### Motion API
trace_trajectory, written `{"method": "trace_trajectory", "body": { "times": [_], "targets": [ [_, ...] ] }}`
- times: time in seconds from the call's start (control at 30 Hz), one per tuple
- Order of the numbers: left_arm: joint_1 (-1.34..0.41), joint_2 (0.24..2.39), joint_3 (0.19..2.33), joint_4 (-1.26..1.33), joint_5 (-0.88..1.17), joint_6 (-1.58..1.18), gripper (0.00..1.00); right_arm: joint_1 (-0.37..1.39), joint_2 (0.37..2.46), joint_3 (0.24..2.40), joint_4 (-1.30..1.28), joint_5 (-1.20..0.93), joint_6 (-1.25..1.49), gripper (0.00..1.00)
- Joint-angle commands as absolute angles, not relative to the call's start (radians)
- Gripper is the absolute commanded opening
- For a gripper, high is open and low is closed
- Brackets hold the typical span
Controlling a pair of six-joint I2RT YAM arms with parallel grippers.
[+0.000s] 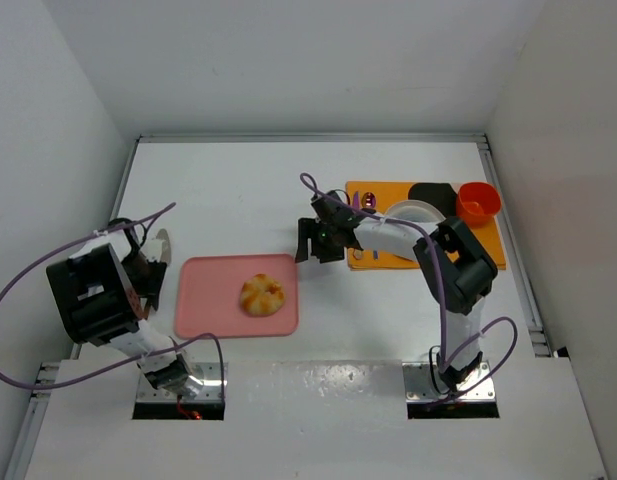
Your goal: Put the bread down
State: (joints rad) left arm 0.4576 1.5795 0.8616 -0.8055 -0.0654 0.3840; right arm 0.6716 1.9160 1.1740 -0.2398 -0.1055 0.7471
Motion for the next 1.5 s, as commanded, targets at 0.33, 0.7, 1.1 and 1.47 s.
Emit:
{"method": "trace_trajectory", "body": {
  "times": [0.33,0.7,1.1,1.47],
  "targets": [
    [0.505,1.562,0.859,-0.81,-0.077,0.439,0.0,0.722,1.977,1.246,-0.213,-0.098,0.814,0.66],
    [0.457,1.418,1.067,-0.909,-0.101,0.688,0.0,0.736,2.014,1.218,-0.219,-0.028,0.888,0.41],
    [-0.007,1.148,0.902,-1.039,-0.169,1.109,0.0,0.735,1.991,1.184,-0.204,0.064,0.919,0.03],
    [-0.135,1.181,0.839,-0.992,-0.468,1.167,0.0,0.738,1.937,1.149,-0.189,0.098,0.91,0.01]
  ]
}}
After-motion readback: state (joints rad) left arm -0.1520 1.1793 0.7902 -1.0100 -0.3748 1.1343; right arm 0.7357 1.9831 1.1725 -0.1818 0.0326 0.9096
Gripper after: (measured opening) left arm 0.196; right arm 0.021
